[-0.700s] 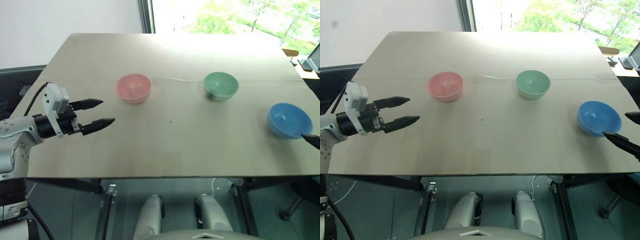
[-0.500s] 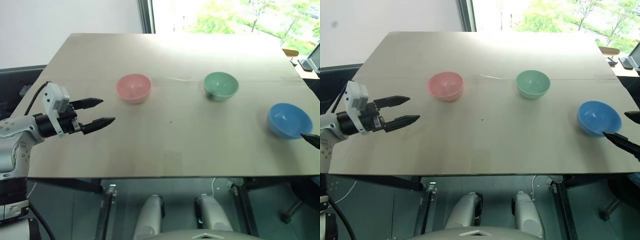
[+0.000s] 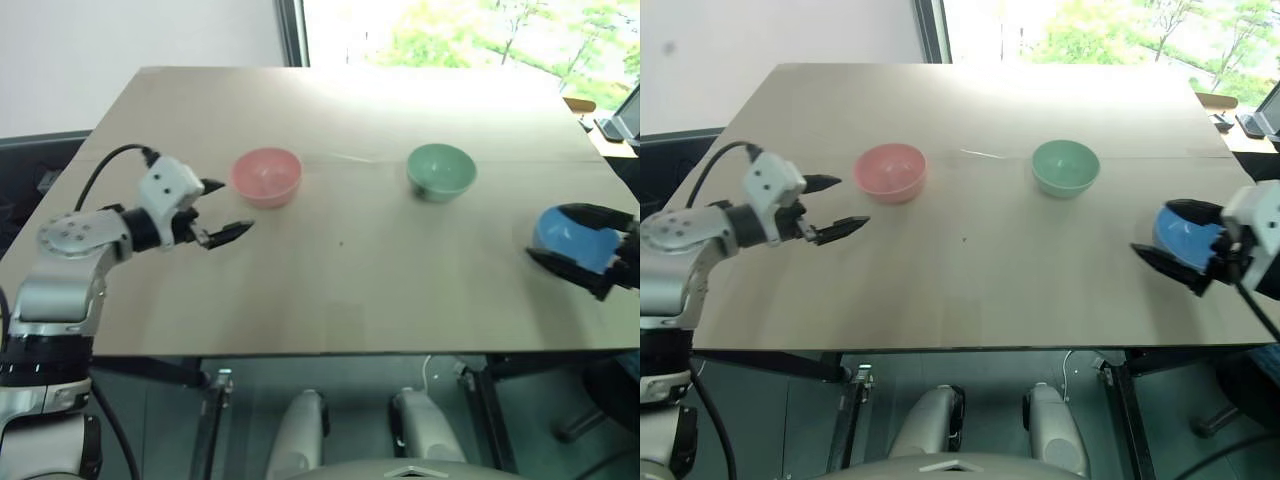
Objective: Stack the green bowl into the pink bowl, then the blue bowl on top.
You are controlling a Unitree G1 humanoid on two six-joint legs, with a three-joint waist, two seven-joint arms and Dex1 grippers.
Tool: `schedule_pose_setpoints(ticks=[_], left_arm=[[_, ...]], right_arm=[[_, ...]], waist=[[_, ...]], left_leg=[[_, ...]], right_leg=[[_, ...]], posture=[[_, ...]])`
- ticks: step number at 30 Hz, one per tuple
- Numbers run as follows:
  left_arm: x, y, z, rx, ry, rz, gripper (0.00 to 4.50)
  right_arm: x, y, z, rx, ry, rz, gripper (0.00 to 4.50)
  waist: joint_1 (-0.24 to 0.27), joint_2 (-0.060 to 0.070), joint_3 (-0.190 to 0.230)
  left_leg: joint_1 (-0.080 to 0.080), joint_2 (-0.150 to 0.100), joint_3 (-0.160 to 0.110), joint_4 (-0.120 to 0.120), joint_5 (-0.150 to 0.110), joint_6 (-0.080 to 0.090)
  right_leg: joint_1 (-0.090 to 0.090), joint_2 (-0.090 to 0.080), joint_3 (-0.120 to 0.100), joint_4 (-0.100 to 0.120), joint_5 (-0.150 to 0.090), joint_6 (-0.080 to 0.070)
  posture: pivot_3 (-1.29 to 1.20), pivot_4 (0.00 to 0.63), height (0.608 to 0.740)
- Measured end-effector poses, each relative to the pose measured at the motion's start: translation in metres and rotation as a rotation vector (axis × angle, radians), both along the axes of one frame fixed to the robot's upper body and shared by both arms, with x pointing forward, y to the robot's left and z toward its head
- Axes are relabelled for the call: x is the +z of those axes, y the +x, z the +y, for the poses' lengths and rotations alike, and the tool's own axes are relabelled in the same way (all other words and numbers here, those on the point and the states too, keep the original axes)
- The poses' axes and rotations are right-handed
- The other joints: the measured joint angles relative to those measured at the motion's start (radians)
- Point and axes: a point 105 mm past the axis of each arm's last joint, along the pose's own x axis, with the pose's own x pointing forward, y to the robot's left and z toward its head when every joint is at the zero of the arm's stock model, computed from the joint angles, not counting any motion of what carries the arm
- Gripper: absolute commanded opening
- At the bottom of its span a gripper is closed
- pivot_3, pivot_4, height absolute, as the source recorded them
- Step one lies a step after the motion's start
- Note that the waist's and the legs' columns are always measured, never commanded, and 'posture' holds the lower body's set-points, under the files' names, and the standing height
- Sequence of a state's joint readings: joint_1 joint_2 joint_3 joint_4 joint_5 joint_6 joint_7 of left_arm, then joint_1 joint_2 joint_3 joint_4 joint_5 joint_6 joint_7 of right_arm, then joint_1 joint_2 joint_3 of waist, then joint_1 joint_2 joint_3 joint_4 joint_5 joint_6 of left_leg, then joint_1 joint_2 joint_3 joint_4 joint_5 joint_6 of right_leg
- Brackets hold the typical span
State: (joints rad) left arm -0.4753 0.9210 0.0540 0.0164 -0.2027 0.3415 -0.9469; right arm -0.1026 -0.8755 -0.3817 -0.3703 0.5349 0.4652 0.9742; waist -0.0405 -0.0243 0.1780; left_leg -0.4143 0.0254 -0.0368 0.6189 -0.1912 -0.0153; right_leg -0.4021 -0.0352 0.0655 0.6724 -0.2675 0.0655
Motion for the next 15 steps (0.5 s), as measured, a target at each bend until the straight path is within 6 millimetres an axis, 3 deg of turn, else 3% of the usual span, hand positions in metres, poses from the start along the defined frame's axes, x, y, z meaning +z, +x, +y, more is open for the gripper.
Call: schedule_pose_setpoints(ticks=[4,12,15], left_arm=[[0.010,0.030,-0.026,-0.027,0.211,-0.050,4.50],[-0.018,0.065,-0.049,-0.078,0.458,0.019,4.50],[-0.019,0.068,-0.051,-0.100,0.483,0.046,3.30]], right_arm=[[-0.010,0.026,0.049,0.188,0.013,-0.026,4.36],[-0.003,0.050,0.096,0.335,-0.038,-0.137,4.36],[-0.006,0.052,0.099,0.342,-0.040,-0.137,4.50]], waist=[[0.002,-0.001,0.001],[0.001,0.000,0.001],[0.001,0.000,0.001]], left_leg=[[-0.002,-0.002,-0.001,0.002,0.000,0.000],[-0.012,-0.002,-0.002,0.004,-0.001,0.001],[-0.017,-0.002,-0.003,0.009,-0.001,0.002]], right_leg=[[0.000,0.000,0.000,0.000,0.001,-0.001],[-0.009,0.000,0.000,0.003,0.002,-0.004],[-0.013,0.000,-0.002,0.005,0.002,-0.004]], posture=[[0.00,0.150,0.740],[0.00,0.150,0.740],[0.00,0.150,0.740]])
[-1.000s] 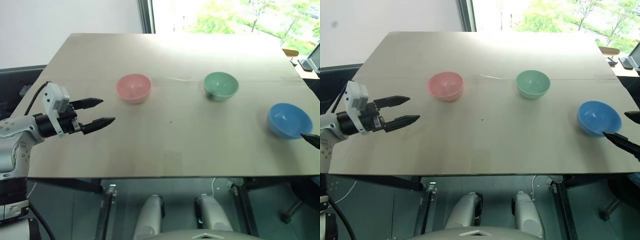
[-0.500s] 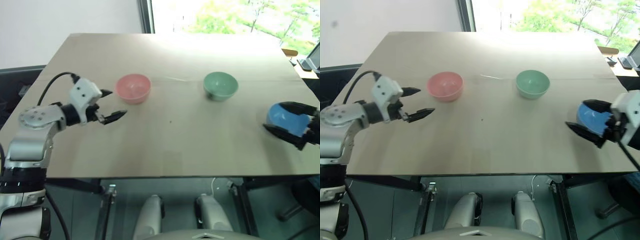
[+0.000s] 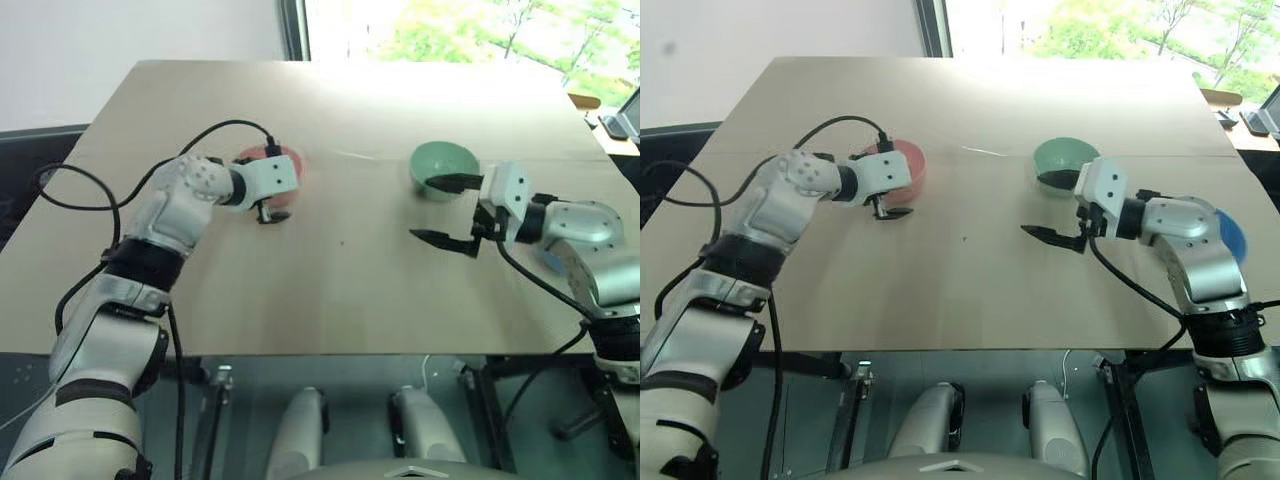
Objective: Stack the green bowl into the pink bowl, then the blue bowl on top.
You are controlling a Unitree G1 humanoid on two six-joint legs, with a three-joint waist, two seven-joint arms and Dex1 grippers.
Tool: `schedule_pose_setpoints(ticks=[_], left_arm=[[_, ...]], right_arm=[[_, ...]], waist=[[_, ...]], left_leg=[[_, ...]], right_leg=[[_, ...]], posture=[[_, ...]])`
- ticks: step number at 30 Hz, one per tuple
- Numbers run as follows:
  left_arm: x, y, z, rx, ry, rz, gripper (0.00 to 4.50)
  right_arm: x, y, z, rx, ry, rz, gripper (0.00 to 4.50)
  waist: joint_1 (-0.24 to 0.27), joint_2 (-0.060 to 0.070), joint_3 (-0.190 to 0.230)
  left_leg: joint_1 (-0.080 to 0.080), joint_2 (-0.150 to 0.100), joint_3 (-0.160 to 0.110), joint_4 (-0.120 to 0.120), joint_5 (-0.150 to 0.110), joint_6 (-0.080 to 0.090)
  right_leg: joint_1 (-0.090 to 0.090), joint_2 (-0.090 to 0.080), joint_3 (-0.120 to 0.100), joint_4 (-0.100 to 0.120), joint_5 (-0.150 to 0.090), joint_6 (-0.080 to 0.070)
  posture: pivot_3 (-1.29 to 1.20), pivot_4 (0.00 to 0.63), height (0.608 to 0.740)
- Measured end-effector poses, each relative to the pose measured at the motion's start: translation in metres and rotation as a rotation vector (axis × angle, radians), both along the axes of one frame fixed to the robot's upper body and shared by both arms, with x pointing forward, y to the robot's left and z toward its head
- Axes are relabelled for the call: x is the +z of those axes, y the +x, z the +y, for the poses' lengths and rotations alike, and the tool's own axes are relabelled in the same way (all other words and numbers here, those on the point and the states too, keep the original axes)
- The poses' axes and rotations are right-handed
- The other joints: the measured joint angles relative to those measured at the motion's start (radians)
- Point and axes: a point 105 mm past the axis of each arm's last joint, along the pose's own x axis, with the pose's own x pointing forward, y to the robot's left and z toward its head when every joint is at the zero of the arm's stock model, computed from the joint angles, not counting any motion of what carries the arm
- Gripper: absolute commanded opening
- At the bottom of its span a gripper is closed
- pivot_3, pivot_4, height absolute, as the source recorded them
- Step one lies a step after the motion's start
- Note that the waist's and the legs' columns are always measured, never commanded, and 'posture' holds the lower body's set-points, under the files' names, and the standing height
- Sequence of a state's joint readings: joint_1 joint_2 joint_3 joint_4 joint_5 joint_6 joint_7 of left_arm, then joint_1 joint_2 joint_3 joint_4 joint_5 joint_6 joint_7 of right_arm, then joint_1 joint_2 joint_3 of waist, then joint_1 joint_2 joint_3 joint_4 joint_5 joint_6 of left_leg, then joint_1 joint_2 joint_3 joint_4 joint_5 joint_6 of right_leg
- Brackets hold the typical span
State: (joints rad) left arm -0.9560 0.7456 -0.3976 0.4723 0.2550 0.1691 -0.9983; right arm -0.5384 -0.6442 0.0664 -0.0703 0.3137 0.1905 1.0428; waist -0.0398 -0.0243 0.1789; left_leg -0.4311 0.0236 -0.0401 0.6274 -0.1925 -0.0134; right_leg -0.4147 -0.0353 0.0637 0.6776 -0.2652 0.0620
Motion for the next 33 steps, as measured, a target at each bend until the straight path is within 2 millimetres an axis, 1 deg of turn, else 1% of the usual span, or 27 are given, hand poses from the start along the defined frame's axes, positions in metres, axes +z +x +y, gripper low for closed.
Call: schedule_pose_setpoints(ticks=[1,5,8,9,14,15,17,19,21,24,27,28,30,32,33], left_arm=[[0.000,0.000,0.000,-0.003,0.004,0.007,2.95],[-0.004,0.003,0.000,-0.006,0.022,0.022,1.25],[-0.009,0.002,-0.003,-0.023,0.021,0.046,0.07],[-0.011,0.002,-0.003,-0.023,0.020,0.060,0.03],[-0.013,-0.001,-0.009,-0.052,0.010,0.097,0.03],[-0.012,-0.005,-0.014,-0.084,-0.010,0.119,0.03],[-0.011,-0.021,-0.029,-0.205,-0.048,0.162,0.03],[-0.013,-0.041,-0.046,-0.343,-0.075,0.199,0.03],[-0.013,-0.056,-0.057,-0.444,-0.088,0.217,0.03],[-0.012,-0.067,-0.067,-0.517,-0.100,0.221,0.03],[-0.013,-0.070,-0.071,-0.551,-0.100,0.207,0.03],[-0.014,-0.071,-0.074,-0.565,-0.102,0.203,0.73],[-0.015,-0.073,-0.078,-0.592,-0.103,0.202,1.39],[-0.019,-0.075,-0.081,-0.619,-0.096,0.215,2.37],[-0.020,-0.075,-0.081,-0.624,-0.094,0.220,2.67]], right_arm=[[-0.001,0.001,0.000,-0.002,-0.001,0.002,4.50],[-0.002,0.002,-0.002,-0.011,-0.013,-0.005,4.50],[-0.007,0.000,-0.004,-0.021,-0.017,0.006,4.50],[-0.009,0.000,-0.005,-0.025,-0.017,0.010,4.50],[-0.014,-0.003,-0.010,-0.053,-0.020,0.013,4.50],[-0.014,-0.004,-0.010,-0.058,-0.019,0.008,4.50],[-0.015,-0.007,-0.015,-0.079,-0.016,0.006,4.50],[-0.015,-0.009,-0.019,-0.101,-0.018,0.005,4.50],[-0.015,-0.010,-0.022,-0.117,-0.012,0.002,4.50],[-0.014,-0.013,-0.025,-0.133,-0.007,-0.006,4.50],[-0.014,-0.018,-0.023,-0.143,0.001,-0.007,4.50],[-0.015,-0.020,-0.022,-0.144,0.003,-0.005,4.50],[-0.014,-0.022,-0.020,-0.148,0.007,-0.009,4.50],[-0.015,-0.024,-0.020,-0.156,0.003,-0.008,4.50],[-0.016,-0.025,-0.021,-0.162,-0.001,-0.004,4.50]], waist=[[0.000,0.000,0.000],[0.000,0.000,0.000],[0.001,0.000,0.000],[0.001,0.000,0.000],[0.001,0.000,0.000],[0.001,0.000,0.000],[0.001,0.000,0.000],[0.001,0.000,0.000],[0.000,0.000,0.000],[0.000,0.000,0.000],[0.001,0.000,0.000],[0.001,0.000,0.000],[0.001,0.000,0.000],[0.002,0.000,0.000],[0.002,0.000,0.000]], left_leg=[[0.000,0.000,0.000,0.001,0.000,0.000],[0.000,0.000,-0.001,0.004,0.000,0.001],[0.000,0.000,-0.001,0.005,-0.001,0.001],[0.000,0.000,-0.001,0.005,-0.001,0.001],[0.000,0.000,-0.002,0.005,-0.001,0.001],[-0.001,0.000,-0.003,0.005,-0.001,0.001],[-0.001,0.000,-0.003,0.005,-0.001,0.001],[0.000,0.000,-0.003,0.005,-0.001,0.001],[0.000,0.000,-0.003,0.006,-0.001,0.001],[0.001,0.000,-0.004,0.006,-0.001,0.001],[0.001,-0.001,-0.004,0.007,-0.001,0.001],[0.000,-0.001,-0.004,0.007,-0.001,0.001],[0.000,-0.001,-0.004,0.007,-0.001,0.001],[0.000,-0.001,-0.004,0.007,-0.001,0.001],[0.000,-0.001,-0.004,0.007,-0.001,0.001]], right_leg=[[0.000,0.000,0.000,0.000,0.000,0.000],[0.001,0.000,-0.001,0.002,0.000,0.000],[0.002,0.000,-0.001,0.002,0.000,0.000],[0.002,0.000,-0.001,0.002,0.000,0.000],[0.002,0.000,-0.002,0.002,0.000,0.000],[0.002,0.000,-0.002,0.002,0.000,0.000],[0.002,-0.001,-0.002,0.002,0.000,0.000],[0.003,-0.001,-0.002,0.002,0.000,0.000],[0.003,-0.001,-0.002,0.003,0.000,0.000],[0.004,-0.001,-0.003,0.004,0.000,0.000],[0.004,-0.001,-0.003,0.004,0.000,0.000],[0.004,-0.001,-0.003,0.004,0.000,0.000],[0.004,-0.001,-0.003,0.003,0.000,0.000],[0.004,-0.001,-0.003,0.003,0.000,0.000],[0.004,-0.001,-0.004,0.003,0.000,0.000]], posture=[[0.00,0.150,0.740],[0.00,0.150,0.740],[0.00,0.150,0.740],[0.00,0.150,0.740],[0.00,0.150,0.740],[0.00,0.150,0.740],[0.00,0.150,0.740],[0.00,0.150,0.740],[0.00,0.150,0.740],[0.00,0.150,0.740],[0.00,0.150,0.740],[0.00,0.150,0.740],[0.00,0.150,0.740],[0.00,0.150,0.740],[0.00,0.150,0.740]])
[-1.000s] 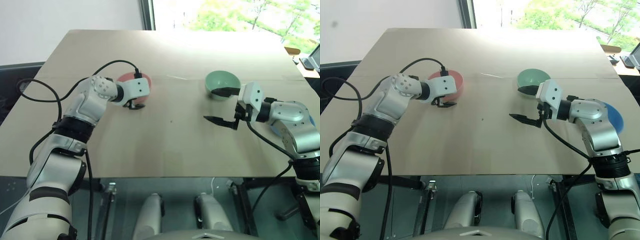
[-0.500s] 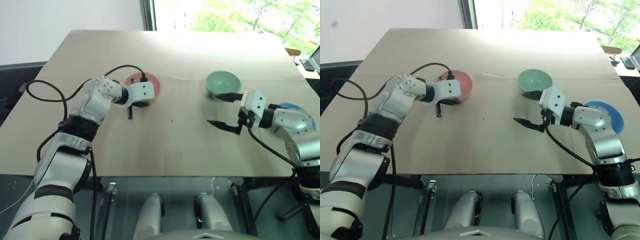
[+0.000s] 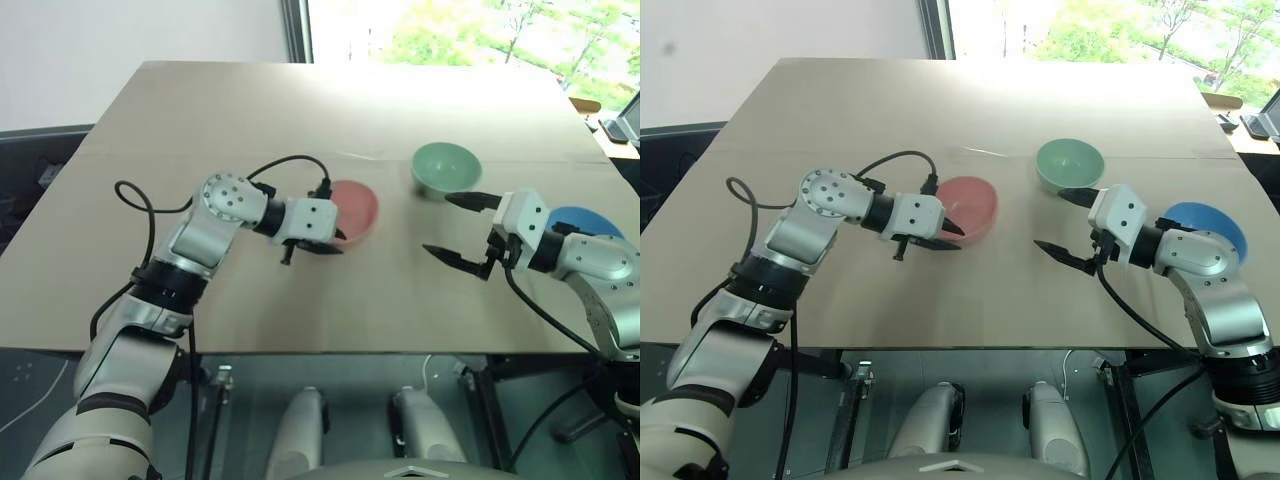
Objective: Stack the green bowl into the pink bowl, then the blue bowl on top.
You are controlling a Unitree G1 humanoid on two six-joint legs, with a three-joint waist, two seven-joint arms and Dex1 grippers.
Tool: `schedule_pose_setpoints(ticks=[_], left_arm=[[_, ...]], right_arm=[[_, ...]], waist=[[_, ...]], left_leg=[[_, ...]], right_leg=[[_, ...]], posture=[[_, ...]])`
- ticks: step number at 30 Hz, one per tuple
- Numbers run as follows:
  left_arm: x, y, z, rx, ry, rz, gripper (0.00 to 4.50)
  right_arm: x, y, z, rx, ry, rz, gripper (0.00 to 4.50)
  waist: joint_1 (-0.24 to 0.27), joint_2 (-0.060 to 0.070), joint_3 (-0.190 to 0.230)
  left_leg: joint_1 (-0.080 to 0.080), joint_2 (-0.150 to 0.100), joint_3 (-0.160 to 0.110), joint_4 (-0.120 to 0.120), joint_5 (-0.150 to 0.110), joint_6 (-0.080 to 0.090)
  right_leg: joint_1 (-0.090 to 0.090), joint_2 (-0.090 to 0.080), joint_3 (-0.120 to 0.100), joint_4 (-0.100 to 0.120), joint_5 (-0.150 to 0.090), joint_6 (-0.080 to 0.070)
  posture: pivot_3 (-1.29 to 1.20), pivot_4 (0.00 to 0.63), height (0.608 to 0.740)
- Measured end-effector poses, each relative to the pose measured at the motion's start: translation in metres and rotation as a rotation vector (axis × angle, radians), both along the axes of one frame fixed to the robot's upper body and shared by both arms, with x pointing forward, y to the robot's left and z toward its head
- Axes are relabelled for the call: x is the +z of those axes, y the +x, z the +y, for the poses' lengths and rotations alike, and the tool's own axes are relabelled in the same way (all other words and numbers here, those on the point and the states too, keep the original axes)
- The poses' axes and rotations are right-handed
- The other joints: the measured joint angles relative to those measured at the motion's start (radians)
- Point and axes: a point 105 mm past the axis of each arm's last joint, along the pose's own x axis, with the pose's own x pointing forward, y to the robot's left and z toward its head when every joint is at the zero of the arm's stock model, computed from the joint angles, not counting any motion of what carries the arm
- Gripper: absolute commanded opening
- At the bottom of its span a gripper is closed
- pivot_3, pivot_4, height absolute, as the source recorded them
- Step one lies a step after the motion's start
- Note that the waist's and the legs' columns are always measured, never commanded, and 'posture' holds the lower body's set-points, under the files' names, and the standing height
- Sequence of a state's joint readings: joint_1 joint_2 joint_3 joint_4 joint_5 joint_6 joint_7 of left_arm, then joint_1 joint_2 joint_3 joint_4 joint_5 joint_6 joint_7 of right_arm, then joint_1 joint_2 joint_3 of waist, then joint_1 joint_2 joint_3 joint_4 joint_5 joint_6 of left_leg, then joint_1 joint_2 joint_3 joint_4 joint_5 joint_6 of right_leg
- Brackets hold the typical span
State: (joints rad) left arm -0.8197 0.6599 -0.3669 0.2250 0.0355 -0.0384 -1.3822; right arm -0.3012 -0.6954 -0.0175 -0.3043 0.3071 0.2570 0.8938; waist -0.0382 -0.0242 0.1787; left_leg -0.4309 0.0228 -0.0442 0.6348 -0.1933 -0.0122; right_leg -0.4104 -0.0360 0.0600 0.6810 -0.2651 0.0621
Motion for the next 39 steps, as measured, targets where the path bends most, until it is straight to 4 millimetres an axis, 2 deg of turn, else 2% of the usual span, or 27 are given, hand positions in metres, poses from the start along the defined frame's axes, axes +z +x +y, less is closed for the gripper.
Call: schedule_pose_setpoints(ticks=[4,5,8,12,13,16,19,22,26,31,33,34,36,37,39], left_arm=[[-0.003,0.001,-0.002,-0.009,-0.007,0.014,4.25],[-0.003,0.001,-0.004,-0.012,-0.012,0.014,4.41],[0.002,0.004,-0.005,0.021,-0.059,0.005,4.41],[0.019,0.008,0.003,0.098,-0.160,0.021,4.41],[0.027,0.006,0.012,0.143,-0.217,0.034,4.41],[0.034,0.001,0.038,0.307,-0.392,0.116,4.41],[0.042,-0.002,0.059,0.467,-0.576,0.146,4.41],[0.046,-0.006,0.063,0.501,-0.672,0.086,4.41],[0.034,-0.019,0.068,0.530,-0.695,0.158,4.41],[0.046,-0.035,0.069,0.473,-0.747,0.159,4.50],[0.048,-0.042,0.067,0.447,-0.754,0.186,4.50],[0.048,-0.044,0.066,0.439,-0.756,0.199,4.50],[0.049,-0.046,0.066,0.432,-0.770,0.207,4.50],[0.049,-0.045,0.066,0.436,-0.773,0.203,4.50],[0.051,-0.045,0.067,0.440,-0.784,0.198,4.50]], right_arm=[[-0.003,0.002,-0.004,-0.039,-0.012,0.009,4.50],[-0.003,0.003,-0.006,-0.056,-0.015,0.002,4.50],[-0.002,0.012,-0.014,-0.153,-0.045,-0.043,4.50],[-0.002,0.023,-0.027,-0.257,-0.078,-0.079,4.50],[-0.002,0.028,-0.030,-0.281,-0.091,-0.087,4.50],[-0.001,0.052,-0.039,-0.355,-0.148,-0.115,4.50],[-0.006,0.079,-0.036,-0.361,-0.243,-0.143,4.50],[-0.014,0.090,-0.022,-0.318,-0.252,-0.133,4.50],[-0.023,0.105,-0.013,-0.260,-0.325,-0.118,4.50],[-0.026,0.120,-0.010,-0.244,-0.354,-0.085,2.41],[-0.029,0.121,-0.011,-0.237,-0.364,-0.071,1.69],[-0.031,0.122,-0.012,-0.239,-0.367,-0.063,1.19],[-0.036,0.122,-0.013,-0.229,-0.370,-0.044,0.70],[-0.037,0.121,-0.013,-0.226,-0.373,-0.038,0.10],[-0.039,0.121,-0.013,-0.221,-0.377,-0.033,0.05]], waist=[[-0.001,0.000,0.000],[0.000,0.000,0.000],[-0.001,0.000,0.000],[-0.003,0.000,0.000],[-0.005,0.000,0.000],[-0.016,0.001,0.000],[-0.018,0.001,0.000],[-0.006,0.001,0.000],[0.001,0.001,0.000],[-0.001,0.001,0.000],[-0.002,0.001,0.000],[-0.003,0.001,0.000],[-0.003,0.001,0.000],[-0.003,0.001,0.000],[-0.004,0.002,0.000]], left_leg=[[0.000,0.000,0.000,0.000,0.000,0.000],[0.000,0.000,-0.001,0.000,0.000,0.000],[0.000,0.000,-0.001,0.000,0.000,0.000],[0.000,0.000,-0.001,0.000,0.000,0.000],[0.000,0.000,-0.001,0.000,0.000,0.000],[0.001,0.000,-0.001,0.000,0.000,0.000],[0.001,0.000,-0.002,0.001,0.000,0.000],[0.000,0.000,-0.002,0.000,0.000,0.000],[0.000,0.000,-0.004,0.000,0.000,0.000],[0.000,0.000,-0.004,0.000,0.000,0.000],[0.000,0.000,-0.004,0.000,0.000,0.000],[0.000,0.000,-0.004,0.000,0.000,0.000],[0.000,0.000,-0.004,0.000,0.000,0.000],[0.000,0.000,-0.004,0.000,0.000,0.000],[0.000,0.000,-0.004,0.000,0.000,0.000]], right_leg=[[0.001,0.000,0.000,0.000,0.000,0.000],[0.001,0.000,-0.001,0.000,0.000,0.000],[0.001,0.000,-0.001,0.000,0.000,0.000],[0.000,0.000,-0.001,0.000,0.000,0.000],[0.001,0.000,-0.001,0.000,0.000,0.000],[0.001,0.000,0.000,0.001,0.000,0.000],[0.001,0.000,-0.002,0.001,0.000,0.000],[0.001,-0.001,-0.002,0.000,0.000,0.000],[0.001,-0.001,-0.004,-0.001,0.000,0.000],[0.001,-0.002,-0.004,-0.001,0.000,0.000],[0.001,-0.002,-0.004,-0.001,0.000,-0.001],[0.001,-0.002,-0.004,-0.001,0.000,-0.001],[0.001,-0.002,-0.004,-0.001,0.000,-0.001],[0.001,-0.002,-0.004,-0.001,0.000,-0.001],[0.001,-0.002,-0.004,-0.001,0.000,-0.001]], posture=[[0.00,0.150,0.740],[0.00,0.150,0.740],[0.00,0.150,0.740],[0.00,0.150,0.740],[0.00,0.150,0.740],[0.00,0.150,0.740],[0.00,0.150,0.740],[0.00,0.150,0.740],[0.00,0.150,0.740],[0.00,0.150,0.740],[0.00,0.150,0.740],[0.00,0.150,0.740],[0.00,0.150,0.740],[0.00,0.150,0.740],[0.00,0.150,0.740]])
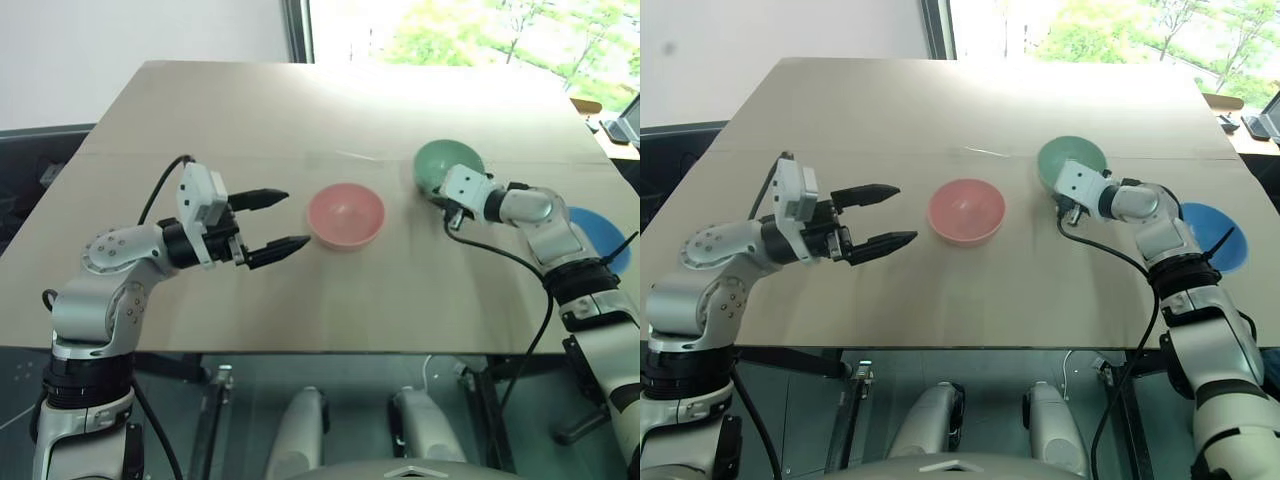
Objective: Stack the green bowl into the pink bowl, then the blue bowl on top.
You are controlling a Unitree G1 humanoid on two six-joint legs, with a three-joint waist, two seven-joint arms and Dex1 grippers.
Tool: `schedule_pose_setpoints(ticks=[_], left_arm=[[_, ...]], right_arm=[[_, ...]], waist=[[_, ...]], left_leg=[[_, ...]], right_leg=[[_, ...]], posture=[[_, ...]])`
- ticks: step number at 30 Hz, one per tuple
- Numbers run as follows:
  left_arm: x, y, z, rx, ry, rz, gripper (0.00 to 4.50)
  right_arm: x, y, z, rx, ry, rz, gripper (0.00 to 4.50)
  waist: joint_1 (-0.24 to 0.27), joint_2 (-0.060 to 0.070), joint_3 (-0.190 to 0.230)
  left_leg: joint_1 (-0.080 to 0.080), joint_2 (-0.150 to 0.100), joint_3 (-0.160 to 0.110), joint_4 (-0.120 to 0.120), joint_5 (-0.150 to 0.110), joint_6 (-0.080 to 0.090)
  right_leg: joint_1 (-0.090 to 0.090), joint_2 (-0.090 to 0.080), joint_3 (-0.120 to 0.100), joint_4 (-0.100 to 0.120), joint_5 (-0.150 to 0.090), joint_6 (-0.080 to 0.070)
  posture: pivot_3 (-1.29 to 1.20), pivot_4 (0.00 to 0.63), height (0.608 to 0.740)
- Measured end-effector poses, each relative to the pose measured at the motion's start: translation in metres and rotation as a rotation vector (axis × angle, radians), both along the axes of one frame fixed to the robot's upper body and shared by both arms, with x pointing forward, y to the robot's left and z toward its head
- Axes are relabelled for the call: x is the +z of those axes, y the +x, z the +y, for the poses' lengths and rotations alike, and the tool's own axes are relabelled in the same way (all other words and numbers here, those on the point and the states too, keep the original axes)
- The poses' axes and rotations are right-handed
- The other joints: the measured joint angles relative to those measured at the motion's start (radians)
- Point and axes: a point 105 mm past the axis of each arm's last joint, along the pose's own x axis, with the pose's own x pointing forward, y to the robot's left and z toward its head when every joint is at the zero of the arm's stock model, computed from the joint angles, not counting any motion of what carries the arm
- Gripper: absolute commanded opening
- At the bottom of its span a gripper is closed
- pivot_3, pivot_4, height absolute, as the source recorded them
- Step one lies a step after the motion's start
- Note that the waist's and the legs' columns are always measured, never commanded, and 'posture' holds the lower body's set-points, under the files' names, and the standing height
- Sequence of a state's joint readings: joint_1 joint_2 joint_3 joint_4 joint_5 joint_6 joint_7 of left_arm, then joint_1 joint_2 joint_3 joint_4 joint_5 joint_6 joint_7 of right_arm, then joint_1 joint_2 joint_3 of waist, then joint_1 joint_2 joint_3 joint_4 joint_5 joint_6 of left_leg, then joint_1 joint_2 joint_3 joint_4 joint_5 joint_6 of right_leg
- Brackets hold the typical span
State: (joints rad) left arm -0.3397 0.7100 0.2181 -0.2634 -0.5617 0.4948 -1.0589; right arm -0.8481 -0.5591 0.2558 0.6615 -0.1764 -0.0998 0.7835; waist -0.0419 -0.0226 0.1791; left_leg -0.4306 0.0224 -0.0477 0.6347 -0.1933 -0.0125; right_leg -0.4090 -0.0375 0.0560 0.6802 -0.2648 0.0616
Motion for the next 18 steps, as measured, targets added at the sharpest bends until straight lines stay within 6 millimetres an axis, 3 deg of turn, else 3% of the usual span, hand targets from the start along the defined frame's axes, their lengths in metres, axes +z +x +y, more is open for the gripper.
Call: schedule_pose_setpoints(ticks=[5,8,13,15,18], left_arm=[[-0.001,0.002,-0.001,0.024,-0.012,-0.019,4.50],[-0.003,0.003,-0.004,0.025,-0.022,-0.016,4.50],[-0.004,0.011,0.000,0.075,-0.037,-0.036,4.50],[-0.006,0.013,0.002,0.095,-0.048,-0.030,4.50],[-0.007,0.014,0.003,0.108,-0.052,-0.028,4.50]], right_arm=[[0.001,-0.001,0.001,0.011,-0.003,-0.001,0.05],[0.013,-0.005,0.010,0.061,0.019,-0.028,0.05],[0.076,-0.047,0.073,0.345,0.212,-0.099,0.05],[0.083,-0.063,0.093,0.429,0.234,-0.085,0.05],[0.076,-0.082,0.121,0.528,0.242,-0.023,0.05]], waist=[[0.000,0.000,0.000],[-0.001,0.000,0.000],[-0.001,0.001,0.000],[0.001,0.001,0.000],[0.002,0.001,0.000]], left_leg=[[0.000,0.000,0.000,0.000,0.000,0.000],[0.000,0.000,0.000,0.000,0.000,0.000],[0.000,0.001,-0.002,-0.001,0.000,0.000],[0.000,0.000,-0.002,0.000,0.000,0.000],[0.000,0.000,-0.002,0.000,0.000,0.000]], right_leg=[[0.000,0.000,0.000,0.000,0.000,0.000],[0.000,0.000,0.000,0.000,0.000,0.000],[0.000,0.001,-0.001,0.000,0.000,0.000],[0.000,0.001,-0.001,0.000,0.000,0.000],[0.000,0.000,-0.001,0.000,0.000,0.000]], posture=[[0.00,0.150,0.740],[0.00,0.150,0.740],[0.00,0.150,0.740],[0.00,0.150,0.740],[0.00,0.150,0.740]])
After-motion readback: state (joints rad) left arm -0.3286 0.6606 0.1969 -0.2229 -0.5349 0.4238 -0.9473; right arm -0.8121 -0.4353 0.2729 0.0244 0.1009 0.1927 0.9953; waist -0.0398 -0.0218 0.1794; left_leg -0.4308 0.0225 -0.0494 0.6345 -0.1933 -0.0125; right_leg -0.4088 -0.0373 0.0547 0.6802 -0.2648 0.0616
